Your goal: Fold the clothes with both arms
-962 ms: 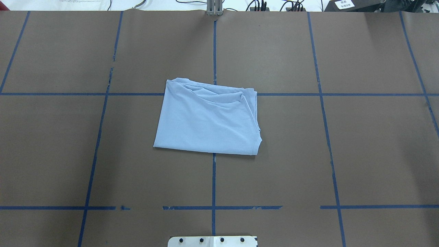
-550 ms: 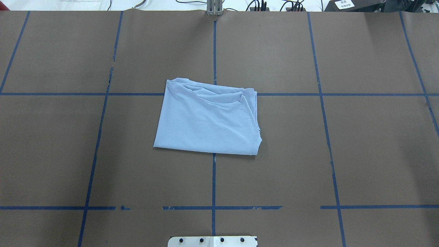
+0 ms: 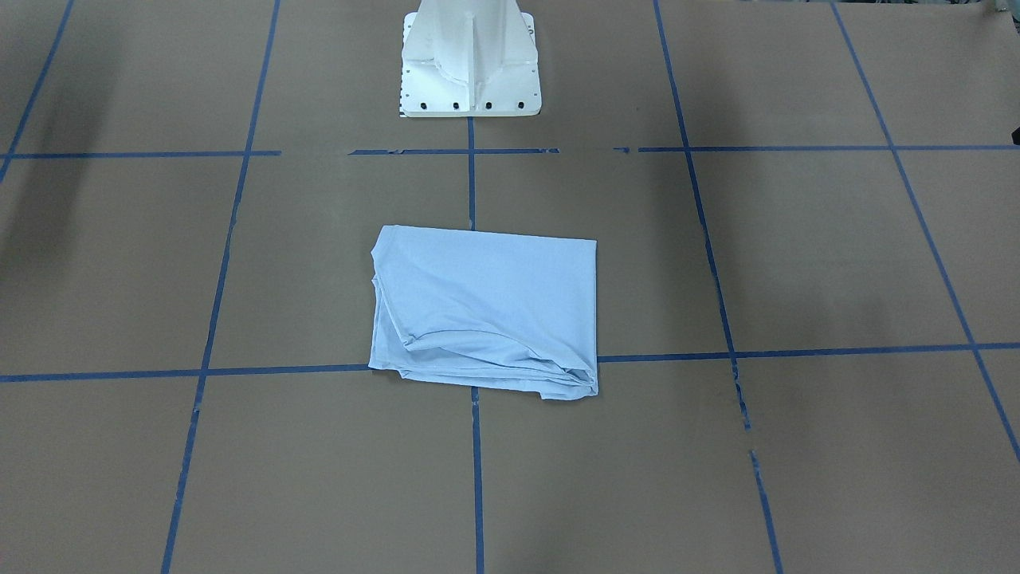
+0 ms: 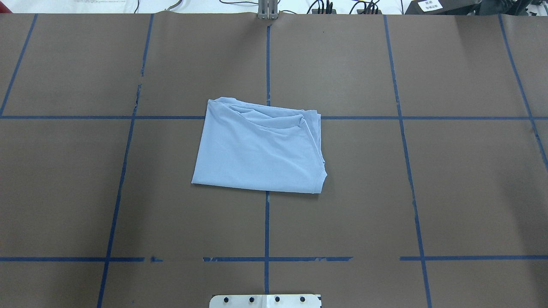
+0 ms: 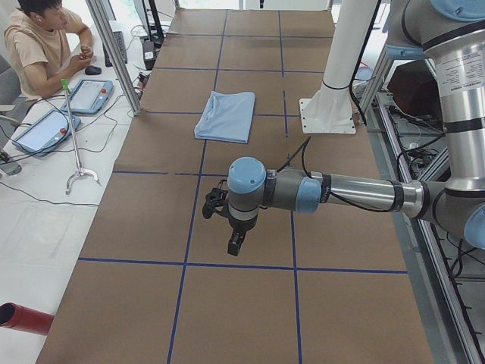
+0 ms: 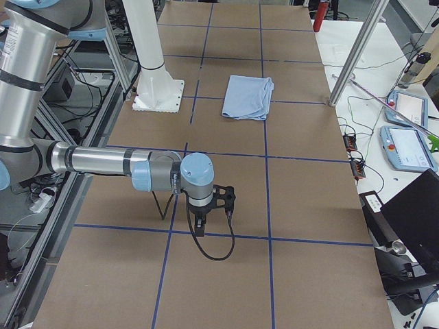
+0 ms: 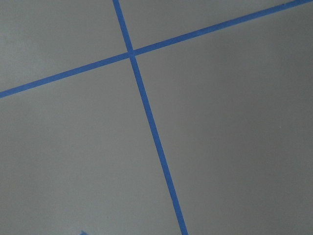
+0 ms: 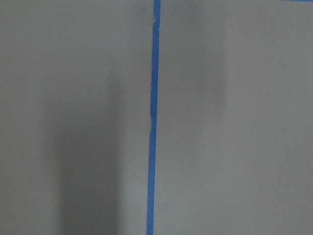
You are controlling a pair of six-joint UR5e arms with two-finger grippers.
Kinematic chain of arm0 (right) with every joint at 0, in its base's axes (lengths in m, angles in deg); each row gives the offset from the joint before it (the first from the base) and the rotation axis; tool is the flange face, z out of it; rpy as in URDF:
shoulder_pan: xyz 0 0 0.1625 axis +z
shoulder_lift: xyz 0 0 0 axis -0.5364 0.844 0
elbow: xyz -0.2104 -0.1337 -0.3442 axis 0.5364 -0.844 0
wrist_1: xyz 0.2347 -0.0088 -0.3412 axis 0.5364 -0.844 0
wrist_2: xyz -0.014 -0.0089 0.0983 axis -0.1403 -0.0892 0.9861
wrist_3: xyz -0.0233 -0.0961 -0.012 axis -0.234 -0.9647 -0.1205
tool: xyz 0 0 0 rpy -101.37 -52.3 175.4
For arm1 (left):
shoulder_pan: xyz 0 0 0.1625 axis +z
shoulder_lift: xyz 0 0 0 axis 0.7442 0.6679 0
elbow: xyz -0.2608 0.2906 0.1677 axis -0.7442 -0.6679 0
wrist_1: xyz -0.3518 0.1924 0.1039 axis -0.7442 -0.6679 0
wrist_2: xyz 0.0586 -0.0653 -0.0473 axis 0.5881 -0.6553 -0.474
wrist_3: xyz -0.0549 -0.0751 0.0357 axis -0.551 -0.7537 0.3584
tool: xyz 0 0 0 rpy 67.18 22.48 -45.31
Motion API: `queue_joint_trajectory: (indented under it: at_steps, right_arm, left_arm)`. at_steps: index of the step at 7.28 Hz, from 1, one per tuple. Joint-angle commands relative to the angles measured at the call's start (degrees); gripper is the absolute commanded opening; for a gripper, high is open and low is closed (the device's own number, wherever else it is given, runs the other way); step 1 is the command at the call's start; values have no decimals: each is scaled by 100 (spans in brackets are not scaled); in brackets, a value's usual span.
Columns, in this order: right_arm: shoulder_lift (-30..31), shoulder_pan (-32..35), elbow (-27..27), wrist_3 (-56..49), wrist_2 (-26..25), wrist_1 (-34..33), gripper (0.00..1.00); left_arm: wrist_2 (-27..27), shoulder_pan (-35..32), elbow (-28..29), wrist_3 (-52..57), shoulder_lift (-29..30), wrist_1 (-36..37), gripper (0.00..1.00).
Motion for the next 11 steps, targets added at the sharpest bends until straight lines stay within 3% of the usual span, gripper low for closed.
queue_joint_trajectory:
  at_steps: [1,11]
  right_arm:
    - [-1,1,20,0,1,0,100]
    - [8,1,99,0,10,-8,100]
  left_arm:
    - [0,0,-5,0,-4,-7,100]
    - [0,0,3,8,4,-7,100]
